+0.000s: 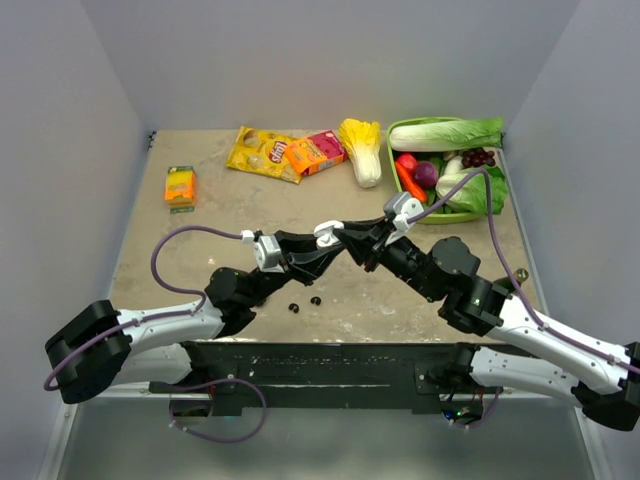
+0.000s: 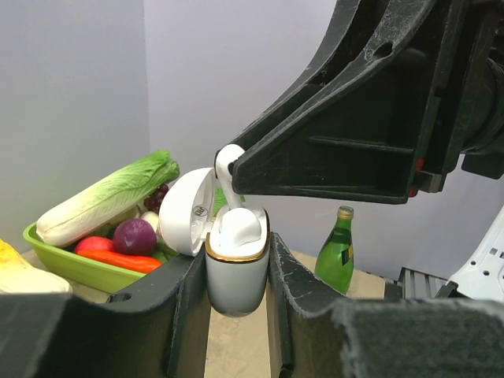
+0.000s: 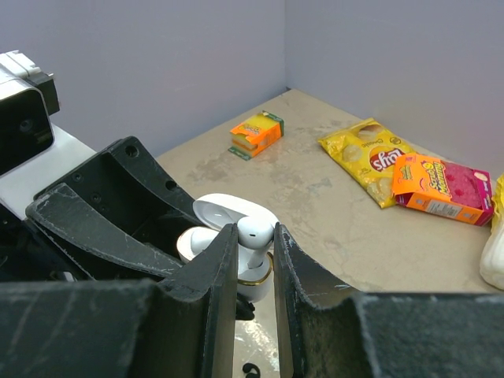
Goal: Insert the wireless bluetooth earbuds into the charging case
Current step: Place the earbud in the charging case.
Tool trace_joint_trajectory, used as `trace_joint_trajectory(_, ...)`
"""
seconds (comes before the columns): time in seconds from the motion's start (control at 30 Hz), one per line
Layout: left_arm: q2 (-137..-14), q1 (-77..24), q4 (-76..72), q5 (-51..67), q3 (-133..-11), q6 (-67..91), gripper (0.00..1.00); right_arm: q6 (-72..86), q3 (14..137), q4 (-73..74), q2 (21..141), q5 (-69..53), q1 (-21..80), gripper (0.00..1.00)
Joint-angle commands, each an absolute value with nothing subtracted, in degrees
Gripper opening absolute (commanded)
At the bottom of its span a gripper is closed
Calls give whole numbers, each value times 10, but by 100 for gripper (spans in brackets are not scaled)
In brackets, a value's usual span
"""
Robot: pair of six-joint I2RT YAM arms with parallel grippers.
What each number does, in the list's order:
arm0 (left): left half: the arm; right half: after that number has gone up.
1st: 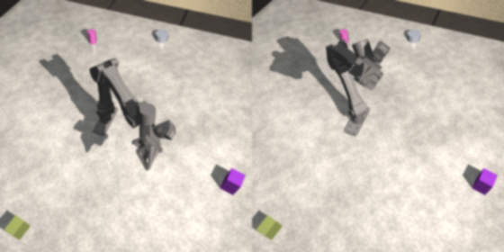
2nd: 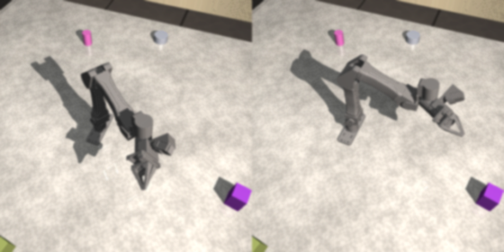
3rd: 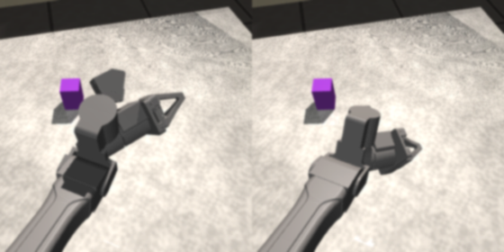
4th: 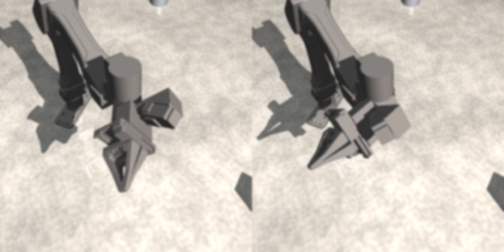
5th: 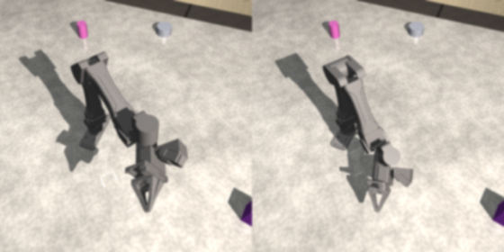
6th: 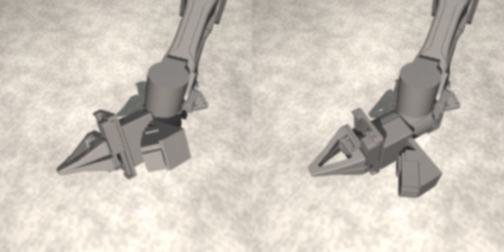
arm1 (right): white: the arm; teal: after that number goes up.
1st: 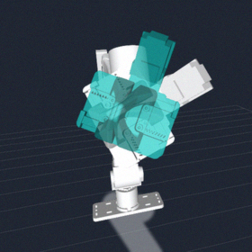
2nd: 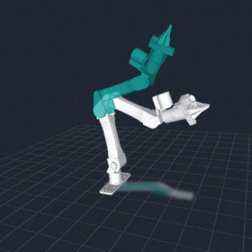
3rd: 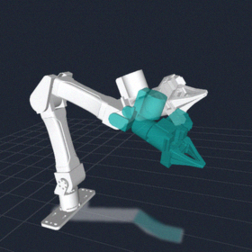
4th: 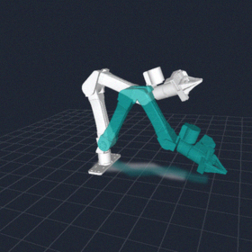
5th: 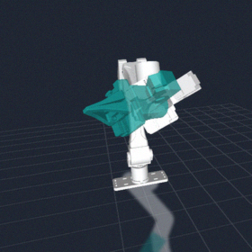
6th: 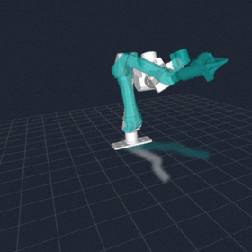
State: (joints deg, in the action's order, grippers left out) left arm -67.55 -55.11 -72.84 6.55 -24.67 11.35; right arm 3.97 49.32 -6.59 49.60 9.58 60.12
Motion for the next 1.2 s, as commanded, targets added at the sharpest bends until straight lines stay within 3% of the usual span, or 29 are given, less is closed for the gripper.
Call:
trace_joint_trajectory(0.0, -681, -555, -831, 83, -287, 118, 0, 62, 498, -15, 514, 2, 629, 24)
trace_joint_trajectory(0.17, -683, -555, -834, 83, -284, 119, 0, 68, 503, -16, 511, 9, 629, 33)
trace_joint_trajectory(0.57, -681, -555, -838, 82, -280, 120, 0, 79, 514, -20, 507, 10, 629, 43)
trace_joint_trajectory(1.17, -685, -555, -845, 82, -278, 120, 0, 86, 524, -18, 500, 31, 629, 53)
